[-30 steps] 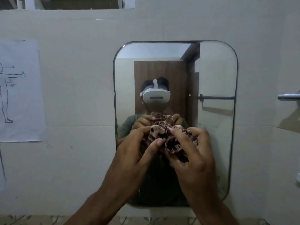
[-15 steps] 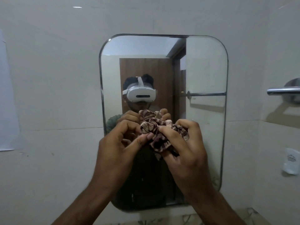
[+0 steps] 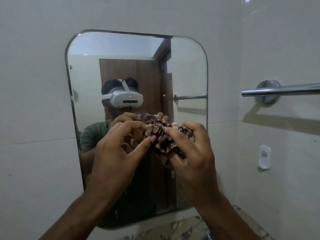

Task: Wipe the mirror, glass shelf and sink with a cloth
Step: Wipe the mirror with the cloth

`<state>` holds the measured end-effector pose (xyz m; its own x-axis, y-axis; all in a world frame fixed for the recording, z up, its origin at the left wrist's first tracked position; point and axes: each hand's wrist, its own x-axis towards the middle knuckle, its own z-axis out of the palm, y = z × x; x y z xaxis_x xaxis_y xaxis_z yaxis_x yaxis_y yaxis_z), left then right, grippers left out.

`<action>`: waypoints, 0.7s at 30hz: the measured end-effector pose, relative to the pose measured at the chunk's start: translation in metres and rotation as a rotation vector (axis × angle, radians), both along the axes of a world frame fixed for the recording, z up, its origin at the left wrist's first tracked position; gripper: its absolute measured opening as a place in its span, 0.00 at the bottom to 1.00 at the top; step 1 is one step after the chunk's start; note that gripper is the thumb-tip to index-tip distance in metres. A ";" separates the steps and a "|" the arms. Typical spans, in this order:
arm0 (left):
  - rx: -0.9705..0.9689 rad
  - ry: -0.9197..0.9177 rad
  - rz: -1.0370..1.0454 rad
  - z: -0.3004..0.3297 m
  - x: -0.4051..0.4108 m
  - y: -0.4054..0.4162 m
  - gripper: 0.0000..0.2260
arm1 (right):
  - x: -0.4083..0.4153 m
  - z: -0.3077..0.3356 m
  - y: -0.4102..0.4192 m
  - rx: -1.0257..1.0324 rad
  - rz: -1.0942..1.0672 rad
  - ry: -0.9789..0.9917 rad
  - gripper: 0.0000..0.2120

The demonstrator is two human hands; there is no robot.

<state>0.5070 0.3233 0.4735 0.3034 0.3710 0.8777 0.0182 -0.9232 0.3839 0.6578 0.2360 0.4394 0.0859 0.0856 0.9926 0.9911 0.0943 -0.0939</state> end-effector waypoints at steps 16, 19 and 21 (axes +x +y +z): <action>0.074 0.166 0.031 0.005 0.001 0.006 0.19 | 0.052 0.042 0.023 0.097 -0.166 0.119 0.18; 0.099 0.141 0.062 0.007 -0.002 0.011 0.18 | 0.058 0.084 0.037 0.183 -0.180 0.126 0.18; 0.120 0.144 0.081 0.007 -0.003 0.012 0.18 | 0.055 0.110 0.047 0.200 -0.196 0.105 0.18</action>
<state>0.5036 0.3352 0.4807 0.4025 0.2945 0.8667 0.1408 -0.9555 0.2593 0.7130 0.2835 0.5495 0.1844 -0.1394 0.9729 0.9781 -0.0712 -0.1955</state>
